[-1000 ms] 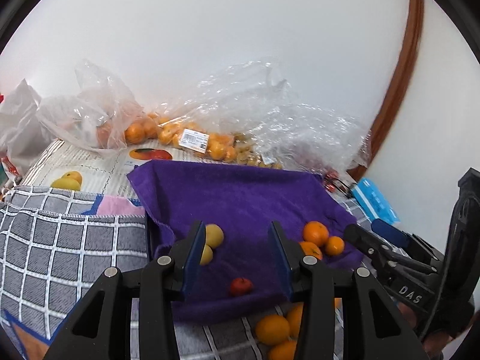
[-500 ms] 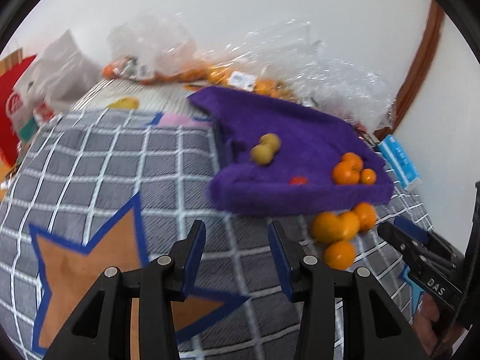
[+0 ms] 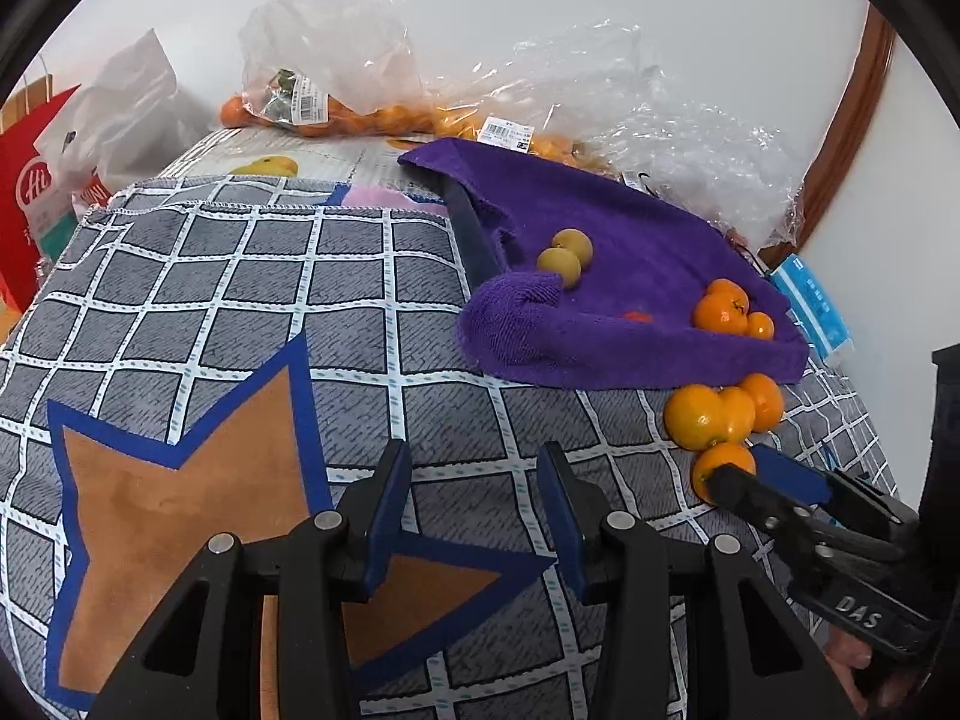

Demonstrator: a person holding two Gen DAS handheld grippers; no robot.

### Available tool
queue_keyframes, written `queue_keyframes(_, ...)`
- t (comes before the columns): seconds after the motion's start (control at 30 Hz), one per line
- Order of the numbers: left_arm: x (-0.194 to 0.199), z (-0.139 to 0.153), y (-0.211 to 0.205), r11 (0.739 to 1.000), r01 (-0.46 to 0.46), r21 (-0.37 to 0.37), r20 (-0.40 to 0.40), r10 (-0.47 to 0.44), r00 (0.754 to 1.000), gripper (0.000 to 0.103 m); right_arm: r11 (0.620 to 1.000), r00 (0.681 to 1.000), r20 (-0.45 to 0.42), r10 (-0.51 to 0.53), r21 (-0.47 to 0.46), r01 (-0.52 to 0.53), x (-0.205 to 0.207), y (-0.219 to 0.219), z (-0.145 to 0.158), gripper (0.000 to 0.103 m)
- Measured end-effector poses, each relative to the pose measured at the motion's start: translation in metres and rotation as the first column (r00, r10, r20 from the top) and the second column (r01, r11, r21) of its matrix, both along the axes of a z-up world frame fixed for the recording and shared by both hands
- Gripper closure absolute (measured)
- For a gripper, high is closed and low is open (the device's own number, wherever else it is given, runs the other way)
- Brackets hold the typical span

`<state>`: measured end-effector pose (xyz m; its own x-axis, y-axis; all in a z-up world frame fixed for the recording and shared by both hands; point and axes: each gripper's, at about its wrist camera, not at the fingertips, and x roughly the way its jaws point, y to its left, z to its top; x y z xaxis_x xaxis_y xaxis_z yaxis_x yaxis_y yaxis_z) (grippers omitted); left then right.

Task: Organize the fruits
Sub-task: 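Withdraw both open tools toward the oranges lying on the bedspread, then grasp an orange on the bedspread with the right tool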

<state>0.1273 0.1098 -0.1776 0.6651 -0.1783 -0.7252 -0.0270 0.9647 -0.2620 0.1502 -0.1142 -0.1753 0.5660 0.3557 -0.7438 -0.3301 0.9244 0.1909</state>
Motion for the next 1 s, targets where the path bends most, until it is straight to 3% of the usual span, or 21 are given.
queue_keyframes(0.17, -0.001, 0.0, 0.006, 0.999, -0.004, -0.051, 0.007, 0.004, 1.0, 0.063, 1.0, 1.0, -0.02, 0.001, -0.018, -0.001, 0.002, 0.006, -0.005, 0.067)
queue_keyframes(0.4, -0.002, -0.002, 0.012, 0.994, -0.02, -0.106, 0.012, 0.021, 1.0, 0.063, 0.999, 1.0, -0.01, 0.006, -0.037, -0.007, 0.002, 0.007, -0.006, 0.067)
queue_keyframes(0.57, 0.0, 0.0, 0.007, 0.998, -0.009, -0.067, 0.007, 0.009, 1.0, 0.063, 1.0, 0.999, -0.031, 0.018, -0.022, -0.019, 0.004, 0.005, -0.008, 0.068)
queue_keyframes(0.77, -0.003, 0.0, 0.01, 0.997, 0.003, -0.076, 0.006, -0.002, 1.0, 0.063, 1.0, 0.999, 0.042, 0.024, -0.014, -0.023, -0.011, 0.001, 0.003, 0.068)
queue_keyframes(0.93, -0.011, 0.004, 0.001, 1.0, 0.007, -0.009, -0.01, -0.007, 1.0, 0.064, 1.0, 0.999, 0.047, 0.002, 0.002, -0.002, -0.017, -0.018, 0.007, 0.068)
queue_keyframes(1.0, -0.017, 0.008, -0.005, 1.0, 0.026, -0.017, 0.0, -0.026, 1.0, 0.064, 1.0, 0.997, 0.068, -0.023, -0.015, 0.024, -0.021, -0.032, 0.01, 0.068)
